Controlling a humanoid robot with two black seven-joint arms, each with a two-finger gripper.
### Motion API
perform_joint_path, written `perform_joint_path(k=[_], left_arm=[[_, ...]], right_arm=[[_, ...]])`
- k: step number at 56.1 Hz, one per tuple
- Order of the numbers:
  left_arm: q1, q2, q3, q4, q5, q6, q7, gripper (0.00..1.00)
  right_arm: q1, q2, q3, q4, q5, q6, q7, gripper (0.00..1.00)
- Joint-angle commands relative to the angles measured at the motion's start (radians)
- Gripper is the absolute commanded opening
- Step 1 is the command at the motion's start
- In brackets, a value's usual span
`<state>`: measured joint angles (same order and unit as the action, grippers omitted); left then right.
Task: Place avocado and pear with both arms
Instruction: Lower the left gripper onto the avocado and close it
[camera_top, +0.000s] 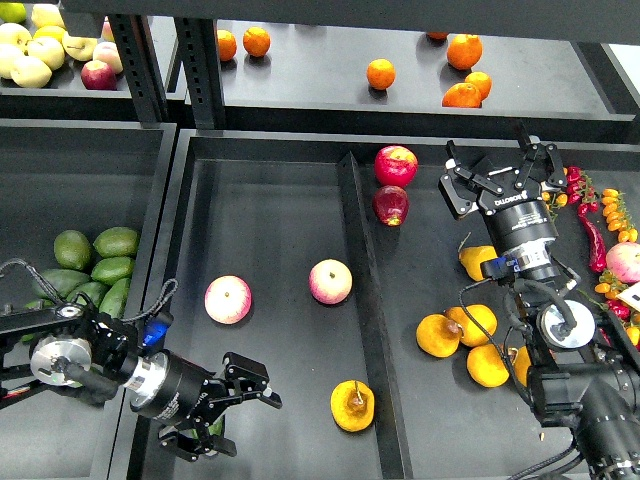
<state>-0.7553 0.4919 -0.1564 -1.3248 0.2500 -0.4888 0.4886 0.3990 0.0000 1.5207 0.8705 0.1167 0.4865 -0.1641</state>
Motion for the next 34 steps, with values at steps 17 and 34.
perform_joint_path(k=[17, 34], left_arm=[[-0.101, 0.014, 0.133, 0.05, 0.02, 0.0, 0.0, 0.99], [-0.119, -0.041, 0.182, 0.156, 0.037, 0.0, 0.0, 0.99]], right_arm=[[-0.003, 0.0, -0.001, -0.001, 0.0, 0.0, 0.0, 1.0], [-0.014, 0.0, -0.001, 0.001, 0.0, 0.001, 0.0, 1.0]])
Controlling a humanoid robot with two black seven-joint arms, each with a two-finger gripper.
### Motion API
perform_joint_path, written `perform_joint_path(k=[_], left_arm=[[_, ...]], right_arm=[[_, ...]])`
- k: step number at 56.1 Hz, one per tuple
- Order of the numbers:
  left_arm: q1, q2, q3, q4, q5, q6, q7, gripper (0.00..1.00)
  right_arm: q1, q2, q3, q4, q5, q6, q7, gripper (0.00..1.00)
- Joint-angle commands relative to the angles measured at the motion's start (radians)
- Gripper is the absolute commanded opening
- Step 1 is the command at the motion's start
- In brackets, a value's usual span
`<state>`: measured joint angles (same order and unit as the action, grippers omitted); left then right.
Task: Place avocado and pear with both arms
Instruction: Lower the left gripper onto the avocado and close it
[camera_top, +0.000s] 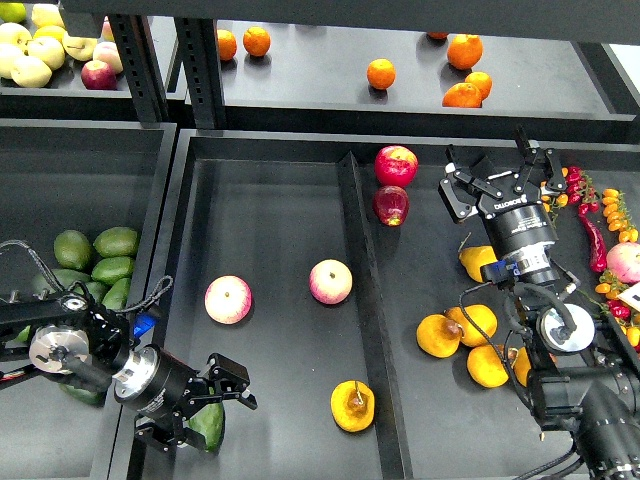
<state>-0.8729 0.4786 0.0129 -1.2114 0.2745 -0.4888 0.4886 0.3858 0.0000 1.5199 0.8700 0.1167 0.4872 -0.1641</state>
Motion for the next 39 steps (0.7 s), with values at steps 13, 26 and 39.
perform_joint_path(k=[13, 26, 39], left_arm=[[-0.005, -0.089, 0.03, 0.157, 0.035, 0.0, 0.0, 0.99], [-0.005, -0.094, 0.074, 0.225, 0.037, 0.0, 0.0, 0.99], [-0.005, -0.103, 0.085, 0.282, 0.037, 0.0, 0.0, 0.99]], right_arm=[[-0.004, 0.0, 0.0, 0.003, 0.001, 0.001, 0.0, 1.0], [-0.016, 0.0, 0.0, 0.006, 0.003, 0.001, 0.0, 1.0], [-0.016, 0.0, -0.001, 0.006, 0.001, 0.001, 0.0, 1.0]])
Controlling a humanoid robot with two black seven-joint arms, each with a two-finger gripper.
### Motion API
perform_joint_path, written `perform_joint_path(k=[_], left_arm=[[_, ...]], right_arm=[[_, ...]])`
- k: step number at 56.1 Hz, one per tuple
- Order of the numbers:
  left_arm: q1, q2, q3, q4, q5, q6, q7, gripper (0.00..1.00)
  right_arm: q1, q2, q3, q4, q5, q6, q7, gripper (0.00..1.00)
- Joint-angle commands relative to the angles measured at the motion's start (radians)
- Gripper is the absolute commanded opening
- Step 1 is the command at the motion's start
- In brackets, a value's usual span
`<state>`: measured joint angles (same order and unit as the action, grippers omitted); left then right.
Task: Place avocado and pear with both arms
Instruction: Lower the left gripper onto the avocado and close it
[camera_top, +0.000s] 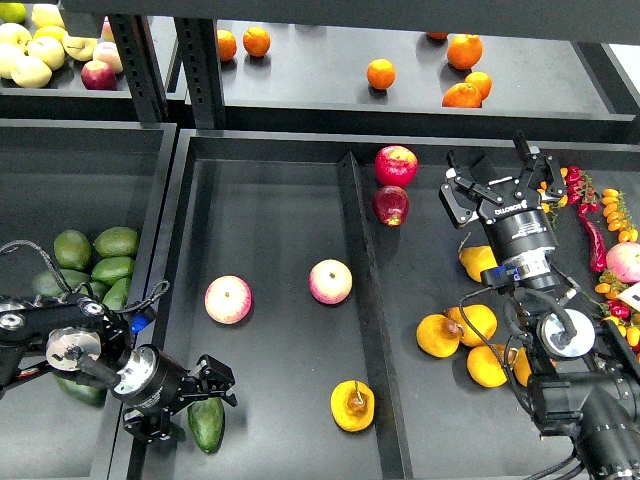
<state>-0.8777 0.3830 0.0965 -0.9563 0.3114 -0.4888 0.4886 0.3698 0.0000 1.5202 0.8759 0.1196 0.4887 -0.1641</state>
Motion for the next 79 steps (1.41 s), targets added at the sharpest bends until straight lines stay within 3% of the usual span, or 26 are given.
perform_joint_path(k=[1, 32, 79], left_arm=[[0.0, -0.01, 0.002, 0.031, 0.0, 0.0, 0.0, 0.99], [0.0, -0.053, 0.002, 0.122, -0.002, 0.0, 0.0, 0.99], [-0.001, -0.121, 0.003, 0.152, 0.0, 0.0, 0.0, 0.99]], right_arm=[[0.0, 0.0, -0.002, 0.0, 0.0, 0.0, 0.0, 1.0], [-0.002, 0.0, 0.0, 0.003, 0.0, 0.0, 0.0, 1.0], [-0.006, 0.0, -0.002, 0.009, 0.0, 0.0, 0.0, 1.0]])
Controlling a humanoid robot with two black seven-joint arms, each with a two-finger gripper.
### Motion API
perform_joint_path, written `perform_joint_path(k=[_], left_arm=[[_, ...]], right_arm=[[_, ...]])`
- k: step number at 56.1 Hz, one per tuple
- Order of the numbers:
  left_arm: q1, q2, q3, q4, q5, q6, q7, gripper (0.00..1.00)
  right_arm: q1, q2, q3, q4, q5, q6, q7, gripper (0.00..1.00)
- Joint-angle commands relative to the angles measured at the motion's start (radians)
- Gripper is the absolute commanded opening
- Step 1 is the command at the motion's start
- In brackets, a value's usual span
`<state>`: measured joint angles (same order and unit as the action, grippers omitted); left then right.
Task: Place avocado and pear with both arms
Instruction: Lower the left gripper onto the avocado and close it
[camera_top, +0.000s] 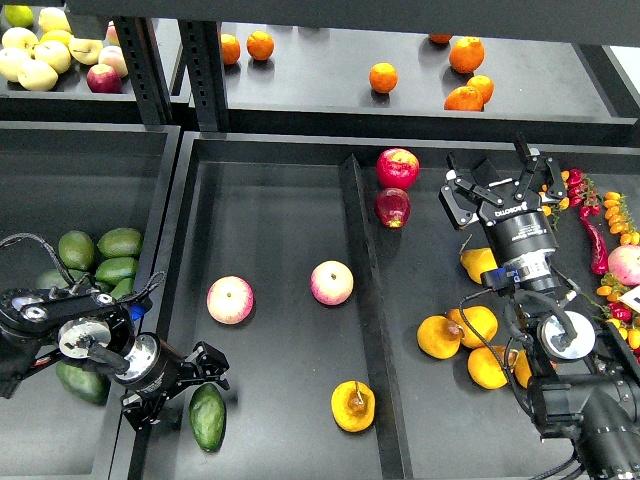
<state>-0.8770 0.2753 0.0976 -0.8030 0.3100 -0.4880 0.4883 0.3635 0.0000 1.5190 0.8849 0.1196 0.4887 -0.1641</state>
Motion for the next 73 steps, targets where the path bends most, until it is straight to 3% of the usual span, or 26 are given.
perform_joint_path(k=[1, 45, 52, 61, 73], left_arm=[[-0.004, -0.015, 0.002, -0.001, 0.001, -0.001, 0.0, 0.99], [-0.056, -0.025, 0.08, -0.005, 0.0, -0.001, 0.0, 0.97], [-0.054, -0.033, 0.08, -0.01, 0.0, -0.001, 0.0, 0.88], [-0.057, -0.034, 0.076, -0.012, -0.002, -0.001, 0.0, 0.61], [-0.053, -0.033, 0.077, -0.007, 0.0, -0.001, 0.0, 0.45]], right_arm=[[0.0, 0.0, 0.0, 0.0, 0.0, 0.0, 0.0, 1.0], [-0.001, 0.0, 0.0, 0.002, 0.0, 0.0, 0.0, 1.0], [-0.001, 0.0, -0.002, 0.002, 0.0, 0.0, 0.0, 1.0], [-0.001, 0.0, 0.0, 0.003, 0.002, 0.0, 0.0, 1.0], [-0.001, 0.0, 0.0, 0.002, 0.0, 0.0, -0.002, 1.0]])
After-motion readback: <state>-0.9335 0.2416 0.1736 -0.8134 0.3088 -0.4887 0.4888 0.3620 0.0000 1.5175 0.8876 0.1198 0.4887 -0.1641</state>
